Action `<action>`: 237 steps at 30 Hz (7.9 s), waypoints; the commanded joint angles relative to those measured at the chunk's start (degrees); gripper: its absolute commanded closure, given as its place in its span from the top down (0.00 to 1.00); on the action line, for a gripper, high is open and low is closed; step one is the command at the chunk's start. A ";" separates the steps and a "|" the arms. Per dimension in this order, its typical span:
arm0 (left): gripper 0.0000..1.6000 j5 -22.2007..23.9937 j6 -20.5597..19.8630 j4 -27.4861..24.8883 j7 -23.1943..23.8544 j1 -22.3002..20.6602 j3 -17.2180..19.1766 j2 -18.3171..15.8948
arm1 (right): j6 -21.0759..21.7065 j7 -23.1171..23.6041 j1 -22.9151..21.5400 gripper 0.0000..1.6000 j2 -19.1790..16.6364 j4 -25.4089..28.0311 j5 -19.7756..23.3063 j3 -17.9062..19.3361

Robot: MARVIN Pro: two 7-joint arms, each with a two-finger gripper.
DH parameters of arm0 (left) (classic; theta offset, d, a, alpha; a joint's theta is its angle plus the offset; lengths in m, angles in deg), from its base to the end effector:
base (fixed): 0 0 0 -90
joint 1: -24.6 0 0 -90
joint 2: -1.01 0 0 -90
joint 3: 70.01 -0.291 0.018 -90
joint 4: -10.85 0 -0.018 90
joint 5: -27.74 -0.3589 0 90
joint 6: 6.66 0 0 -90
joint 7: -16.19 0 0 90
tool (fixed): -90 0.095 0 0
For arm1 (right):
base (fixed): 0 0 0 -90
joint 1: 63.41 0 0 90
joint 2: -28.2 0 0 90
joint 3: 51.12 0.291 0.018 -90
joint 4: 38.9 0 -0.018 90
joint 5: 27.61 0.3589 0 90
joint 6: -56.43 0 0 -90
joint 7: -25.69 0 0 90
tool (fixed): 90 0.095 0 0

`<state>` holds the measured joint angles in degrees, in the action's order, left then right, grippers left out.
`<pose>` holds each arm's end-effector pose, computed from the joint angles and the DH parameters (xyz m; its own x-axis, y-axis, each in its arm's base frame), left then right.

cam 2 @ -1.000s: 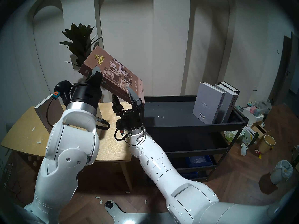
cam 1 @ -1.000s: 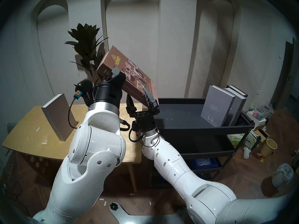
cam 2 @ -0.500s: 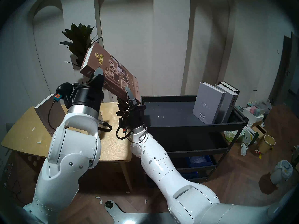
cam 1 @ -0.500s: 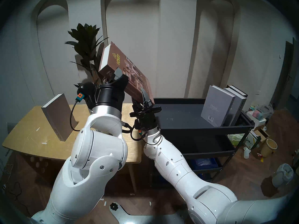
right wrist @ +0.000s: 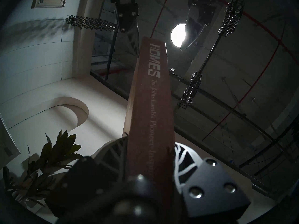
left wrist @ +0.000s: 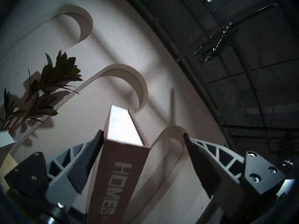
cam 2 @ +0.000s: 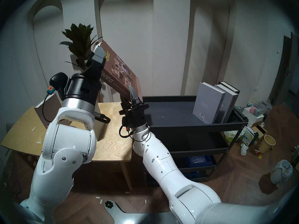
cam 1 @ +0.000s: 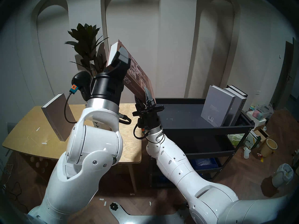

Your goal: Move the books from the display table onto the shelf, standing them upright with spines facing out and tallest at one end

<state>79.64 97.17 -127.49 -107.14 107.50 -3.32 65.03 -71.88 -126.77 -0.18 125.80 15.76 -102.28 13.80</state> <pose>0.3359 -0.0846 0.0039 -0.3281 0.7504 0.5739 -0.4241 -0.6598 0.6203 0.5015 0.2241 -0.2345 -0.8650 0.4475 0.2269 -0.3155 -0.8367 0.4476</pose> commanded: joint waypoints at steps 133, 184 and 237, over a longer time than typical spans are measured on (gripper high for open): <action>1.00 -19.46 -4.87 27.52 40.99 31.78 35.50 -20.91 | -5.55 23.59 -7.03 0.00 -5.37 8.68 46.71 18.83; 1.00 -21.88 6.70 31.28 53.26 40.66 38.65 -20.93 | 25.50 51.89 0.43 0.00 -8.22 23.65 68.43 20.14; 1.00 -12.48 25.10 40.28 62.82 37.87 40.74 -15.23 | 34.24 78.97 6.44 0.00 -24.56 27.76 83.59 29.28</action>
<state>66.50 121.50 -87.54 -44.28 146.24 36.74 49.81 -39.00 -49.79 5.09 104.31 39.66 -20.35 40.45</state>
